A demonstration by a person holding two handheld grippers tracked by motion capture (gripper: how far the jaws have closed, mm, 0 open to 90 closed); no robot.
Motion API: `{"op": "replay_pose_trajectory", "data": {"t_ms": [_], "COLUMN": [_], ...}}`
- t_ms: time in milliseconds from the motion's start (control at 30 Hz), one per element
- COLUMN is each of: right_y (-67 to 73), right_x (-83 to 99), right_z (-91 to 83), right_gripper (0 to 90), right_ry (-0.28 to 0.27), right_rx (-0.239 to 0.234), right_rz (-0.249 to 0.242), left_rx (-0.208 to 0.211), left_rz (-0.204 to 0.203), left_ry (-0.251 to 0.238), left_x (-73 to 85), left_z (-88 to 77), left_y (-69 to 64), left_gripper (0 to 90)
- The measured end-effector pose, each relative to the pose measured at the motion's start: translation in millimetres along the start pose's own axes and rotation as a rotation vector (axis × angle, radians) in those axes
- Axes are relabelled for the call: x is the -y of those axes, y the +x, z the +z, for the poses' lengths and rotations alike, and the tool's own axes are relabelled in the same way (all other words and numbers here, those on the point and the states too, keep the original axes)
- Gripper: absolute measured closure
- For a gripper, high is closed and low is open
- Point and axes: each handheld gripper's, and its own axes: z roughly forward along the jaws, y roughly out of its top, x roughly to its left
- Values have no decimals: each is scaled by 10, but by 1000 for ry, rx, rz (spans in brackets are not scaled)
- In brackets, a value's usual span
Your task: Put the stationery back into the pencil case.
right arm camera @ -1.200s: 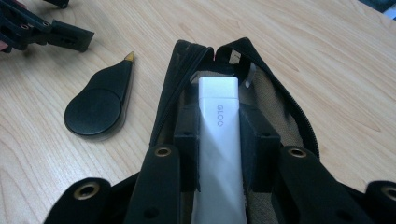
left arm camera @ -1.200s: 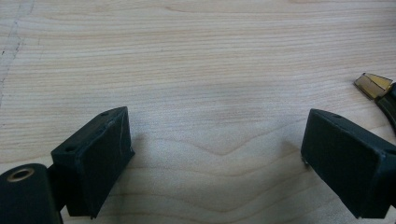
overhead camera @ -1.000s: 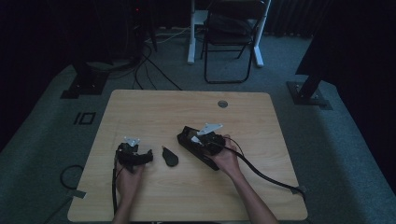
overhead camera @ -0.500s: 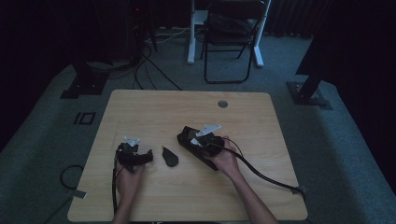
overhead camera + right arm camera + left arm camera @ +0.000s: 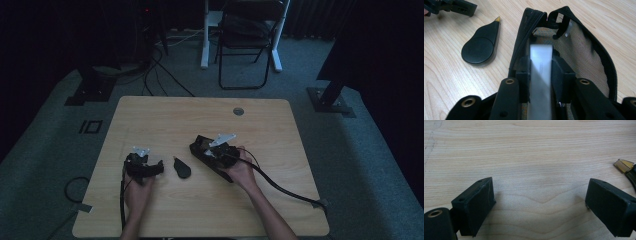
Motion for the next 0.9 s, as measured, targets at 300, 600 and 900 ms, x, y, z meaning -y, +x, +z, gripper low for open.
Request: {"op": "replay_pose_trajectory", "data": {"t_ms": [300,600,900], "right_y": [9,27,45], "right_x": [-13,-36,-59], "right_z": [-30,-114,-195], "right_gripper": [647,627,615], "right_ry": [-21,-53,-95], "right_rx": [7,15,18], "right_rz": [-3,-6,-7], "left_rx": [0,0,0], "left_rz": [0,2,4], "left_ry": [0,1,3], "left_x": [0,0,-1], "left_z": [0,-1,-2], "left_y": [-3,-2,0], "left_gripper": [88,88,88]}}
